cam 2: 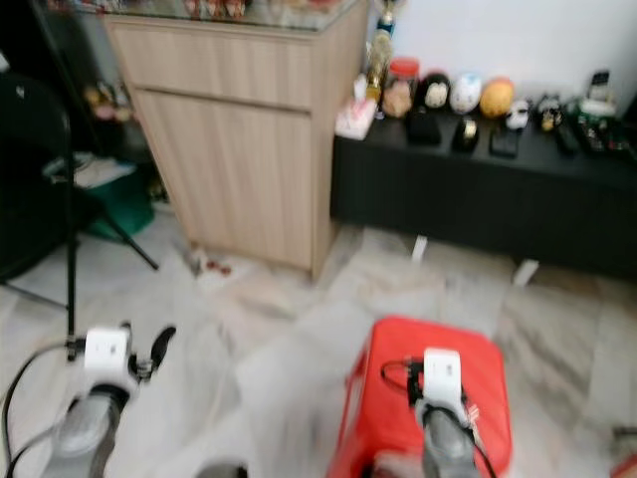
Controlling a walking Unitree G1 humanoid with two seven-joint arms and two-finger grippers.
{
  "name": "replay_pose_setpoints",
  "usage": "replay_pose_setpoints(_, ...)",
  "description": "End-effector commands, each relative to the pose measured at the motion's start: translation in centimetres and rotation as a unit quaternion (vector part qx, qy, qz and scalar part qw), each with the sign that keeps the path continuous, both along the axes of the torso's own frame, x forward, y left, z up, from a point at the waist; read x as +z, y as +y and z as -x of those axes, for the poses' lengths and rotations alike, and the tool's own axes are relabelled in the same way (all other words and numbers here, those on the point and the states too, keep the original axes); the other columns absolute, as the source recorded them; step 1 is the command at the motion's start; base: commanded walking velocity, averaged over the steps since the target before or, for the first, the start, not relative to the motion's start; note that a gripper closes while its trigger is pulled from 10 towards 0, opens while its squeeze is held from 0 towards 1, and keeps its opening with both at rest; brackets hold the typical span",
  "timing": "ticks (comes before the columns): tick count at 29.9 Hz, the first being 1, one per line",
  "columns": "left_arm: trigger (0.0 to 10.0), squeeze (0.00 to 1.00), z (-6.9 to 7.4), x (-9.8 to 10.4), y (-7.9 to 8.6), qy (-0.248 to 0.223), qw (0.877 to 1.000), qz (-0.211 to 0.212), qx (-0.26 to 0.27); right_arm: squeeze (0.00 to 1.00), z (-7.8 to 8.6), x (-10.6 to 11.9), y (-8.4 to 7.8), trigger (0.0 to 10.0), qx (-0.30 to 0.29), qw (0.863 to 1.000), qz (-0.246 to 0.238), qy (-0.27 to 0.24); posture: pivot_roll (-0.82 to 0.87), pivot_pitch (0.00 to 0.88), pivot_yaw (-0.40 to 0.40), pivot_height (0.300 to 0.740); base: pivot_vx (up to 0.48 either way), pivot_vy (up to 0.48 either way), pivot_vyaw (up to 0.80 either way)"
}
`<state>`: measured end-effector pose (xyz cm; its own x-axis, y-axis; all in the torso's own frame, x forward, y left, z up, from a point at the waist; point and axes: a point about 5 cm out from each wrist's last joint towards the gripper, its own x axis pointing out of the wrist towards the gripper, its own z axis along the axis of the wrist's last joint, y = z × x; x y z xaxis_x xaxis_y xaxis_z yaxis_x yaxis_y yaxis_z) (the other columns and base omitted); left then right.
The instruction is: Hang keys on a hook
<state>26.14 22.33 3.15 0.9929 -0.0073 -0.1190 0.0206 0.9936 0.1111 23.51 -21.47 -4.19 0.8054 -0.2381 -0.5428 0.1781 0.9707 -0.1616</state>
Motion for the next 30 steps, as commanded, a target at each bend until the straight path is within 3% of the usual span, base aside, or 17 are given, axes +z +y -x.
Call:
replay_pose_setpoints(1,10.0,0.0,0.5,-0.4,0.9,0.018,1.0,-0.004,0.011,0.0,-0.3,0.0,0.8,10.0,0.016,1.0,-0.005,0.004,0.17,0.029,-0.04,0.639,0.0,0.0,0.0)
replay_pose_setpoints(7,10.0,0.0,0.6,-0.2,1.1,0.019,1.0,-0.006,0.012,0.0,-0.5,-0.2,1.1,10.0,0.032,0.999,0.002,0.027,0.16,0.053,-0.029,0.639,0.0,0.0,0.0)
replay_pose_setpoints(16,10.0,0.0,1.2,-0.1,1.0,0.019,1.0,-0.001,0.014,0.0,-0.5,-0.4,2.3,10.0,0.126,0.991,0.022,0.049,0.17,0.122,-0.034,0.639,0.0,0.0,0.0)
replay_pose_setpoints(17,10.0,0.0,1.3,0.0,1.0,0.018,1.0,0.0,0.015,0.85,-0.6,-0.3,2.6,10.0,0.143,0.988,0.021,0.048,0.17,0.144,-0.04,0.639,0.0,0.0,0.0)
replay_pose_setpoints(18,10.0,0.0,1.4,0.0,1.0,0.017,1.0,0.001,0.016,0.85,-0.7,-0.3,2.6,10.0,0.148,0.988,0.022,0.048,0.17,0.15,-0.041,0.639,0.0,0.0,0.0)
replay_pose_setpoints(19,10.0,0.0,1.5,0.1,0.9,0.015,1.0,0.001,0.016,1.0,-0.7,-0.3,2.6,10.0,0.154,0.987,0.024,0.049,0.17,0.158,-0.043,0.639,0.0,0.0,0.0)
replay_pose_setpoints(24,10.0,0.0,1.8,0.9,0.4,0.002,1.0,0.003,0.012,1.0,-1.4,0.2,2.8,10.0,0.178,0.982,0.044,0.047,0.17,0.203,-0.06,0.639,0.0,0.0,0.0)
replay_pose_setpoints(25,10.0,0.0,1.8,1.0,0.3,0.0,1.0,0.004,0.013,0.22,-1.6,0.3,2.9,10.0,0.183,0.981,0.048,0.046,0.17,0.211,-0.063,0.639,0.0,0.0,0.0)
replay_pose_setpoints(26,10.0,0.0,1.8,1.2,0.1,-0.003,1.0,0.006,0.014,0.0,-1.9,0.5,3.0,10.0,0.19,0.979,0.053,0.046,0.16,0.226,-0.068,0.639,0.0,0.0,0.0)
replay_pose_setpoints(30,10.0,0.0,2.0,1.8,-0.4,-0.011,1.0,0.01,0.011,0.0,-2.3,0.8,3.2,10.0,0.201,0.977,0.053,0.039,0.17,0.243,-0.078,0.639,0.0,0.0,0.0)
